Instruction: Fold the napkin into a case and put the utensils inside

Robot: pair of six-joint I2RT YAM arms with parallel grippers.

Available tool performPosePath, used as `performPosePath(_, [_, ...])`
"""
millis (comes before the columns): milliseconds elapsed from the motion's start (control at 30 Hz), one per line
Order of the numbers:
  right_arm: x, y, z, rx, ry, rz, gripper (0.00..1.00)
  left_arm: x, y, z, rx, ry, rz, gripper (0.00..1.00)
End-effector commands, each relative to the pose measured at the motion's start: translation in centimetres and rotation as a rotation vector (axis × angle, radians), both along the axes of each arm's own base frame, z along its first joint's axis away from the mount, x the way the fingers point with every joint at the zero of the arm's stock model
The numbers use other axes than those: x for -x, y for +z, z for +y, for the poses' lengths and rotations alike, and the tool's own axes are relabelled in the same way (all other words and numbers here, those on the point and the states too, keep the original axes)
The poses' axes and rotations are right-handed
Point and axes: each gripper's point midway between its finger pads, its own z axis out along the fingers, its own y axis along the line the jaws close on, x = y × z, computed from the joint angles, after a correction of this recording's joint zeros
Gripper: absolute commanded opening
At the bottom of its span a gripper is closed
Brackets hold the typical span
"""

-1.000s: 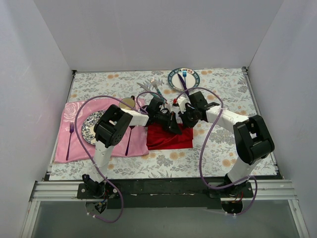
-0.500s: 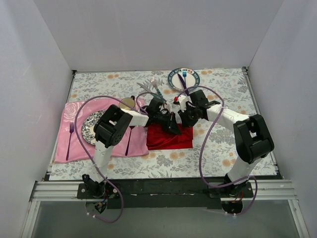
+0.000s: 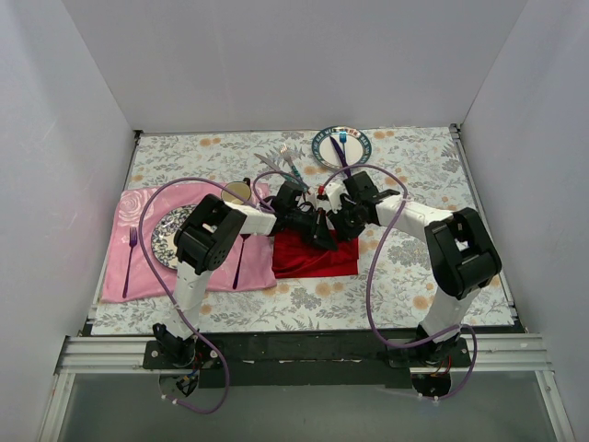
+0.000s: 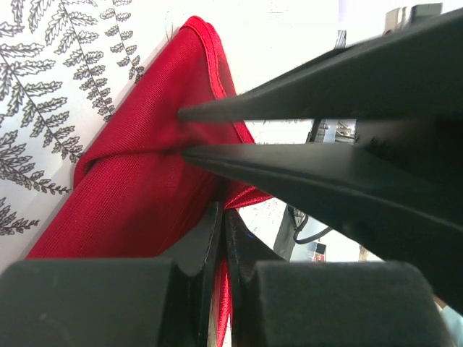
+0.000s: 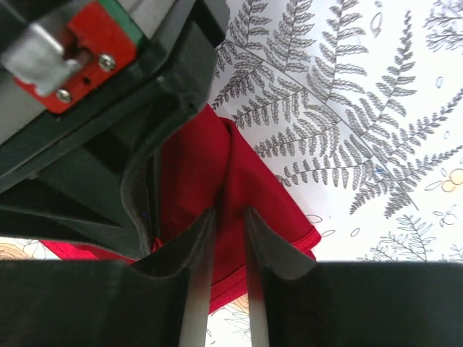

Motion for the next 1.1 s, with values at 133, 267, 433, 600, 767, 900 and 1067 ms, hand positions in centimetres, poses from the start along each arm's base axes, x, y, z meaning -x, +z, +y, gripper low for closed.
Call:
performPosePath(133, [-0.9, 1.5, 0.1, 0.013, 0.003, -0.053, 0.01, -0.6, 3.4, 0.0, 0.042, 0.01, -0.017, 0.0])
performPosePath(267, [-0.6, 2.1, -0.1, 0.003, 0.028, -0.09, 0.01, -1.3, 3.8, 0.6, 0.029, 0.052, 0.051, 0.0])
performPosePath(433, [-0.6, 2.6, -0.3, -0.003, 0.03, -0.124, 0.01, -2.0, 4.3, 1.0, 0.006, 0.091, 0.096, 0.0])
performPosePath(600, [-0.6, 3.0, -0.2, -0.012, 0.038, -0.14, 0.01, -2.3, 4.3, 1.0, -0.015, 0.103, 0.123, 0.0])
performPosePath(767, [-0.3, 2.9, -0.1, -0.02, 0.049, -0.136, 0.01, -2.6, 5.3, 0.4, -0.022, 0.09, 0.105, 0.0])
performPosePath(900, [-0.2, 2.8, -0.2, -0.021, 0.048, -0.134, 0.01, -2.9, 4.9, 0.3, -0.072, 0.099, 0.121, 0.0])
performPosePath(1067, [-0.3, 2.7, -0.2, -0.013, 0.048, -0.132, 0.01, -2.3, 4.1, 0.1, -0.086, 0.07, 0.095, 0.0])
